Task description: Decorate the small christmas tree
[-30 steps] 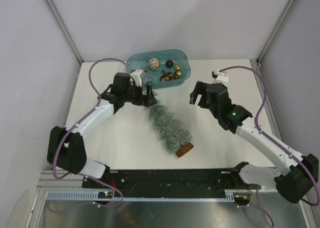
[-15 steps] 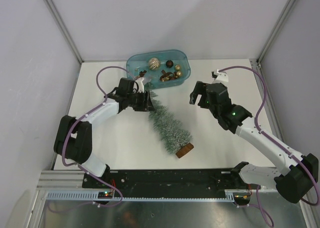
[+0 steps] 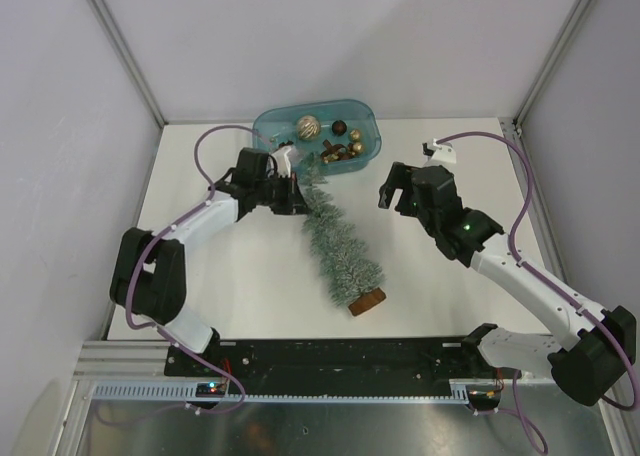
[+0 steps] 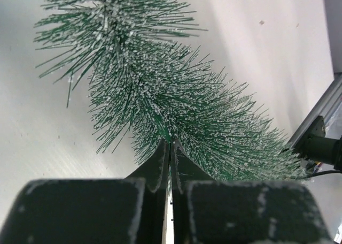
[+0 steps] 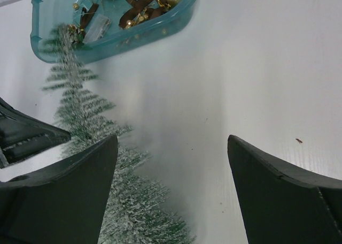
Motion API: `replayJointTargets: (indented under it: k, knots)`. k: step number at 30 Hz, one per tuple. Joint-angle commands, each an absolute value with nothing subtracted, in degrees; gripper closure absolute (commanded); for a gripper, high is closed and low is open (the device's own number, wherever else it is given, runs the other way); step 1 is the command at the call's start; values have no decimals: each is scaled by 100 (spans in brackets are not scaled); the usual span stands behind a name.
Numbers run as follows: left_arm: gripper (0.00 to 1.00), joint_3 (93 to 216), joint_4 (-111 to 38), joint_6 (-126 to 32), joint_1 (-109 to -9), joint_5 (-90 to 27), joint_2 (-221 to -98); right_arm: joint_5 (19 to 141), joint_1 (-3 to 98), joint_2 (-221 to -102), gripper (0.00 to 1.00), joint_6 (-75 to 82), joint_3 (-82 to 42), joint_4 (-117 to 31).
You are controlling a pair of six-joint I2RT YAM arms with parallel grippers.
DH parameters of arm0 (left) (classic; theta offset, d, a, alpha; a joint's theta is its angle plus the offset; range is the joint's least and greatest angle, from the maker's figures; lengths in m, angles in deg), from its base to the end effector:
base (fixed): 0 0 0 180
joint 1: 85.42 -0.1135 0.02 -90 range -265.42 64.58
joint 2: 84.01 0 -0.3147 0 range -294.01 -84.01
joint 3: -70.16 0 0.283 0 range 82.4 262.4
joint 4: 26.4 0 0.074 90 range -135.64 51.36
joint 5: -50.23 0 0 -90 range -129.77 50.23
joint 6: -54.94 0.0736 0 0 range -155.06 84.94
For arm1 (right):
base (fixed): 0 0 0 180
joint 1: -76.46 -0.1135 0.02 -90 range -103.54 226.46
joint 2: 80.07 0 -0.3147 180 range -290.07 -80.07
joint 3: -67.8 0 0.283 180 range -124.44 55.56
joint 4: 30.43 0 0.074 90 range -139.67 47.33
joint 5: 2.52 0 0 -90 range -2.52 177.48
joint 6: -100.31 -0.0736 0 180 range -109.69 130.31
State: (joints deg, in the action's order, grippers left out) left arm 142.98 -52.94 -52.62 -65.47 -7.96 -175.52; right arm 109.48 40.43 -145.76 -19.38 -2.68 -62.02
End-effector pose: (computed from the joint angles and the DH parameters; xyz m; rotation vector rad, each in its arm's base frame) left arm 0.3557 -0.1704 0.2405 0.3320 2.3957 -0.9663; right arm 0.2584 0.1538 0.3598 0.1285 2.0145 0.3418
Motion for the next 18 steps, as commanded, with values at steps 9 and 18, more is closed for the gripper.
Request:
replayJointTargets:
  k: [9, 18]
  knots:
    - [100, 15652, -4994, -5504, -5935, -409, -17005, 11038, 4119, -14433, 13, -1881, -290, -6015]
    - [100, 15604, -4753, -5665, -5691, -507, -16540, 11075, 4121, -14392, 13, -1883, -295, -6083]
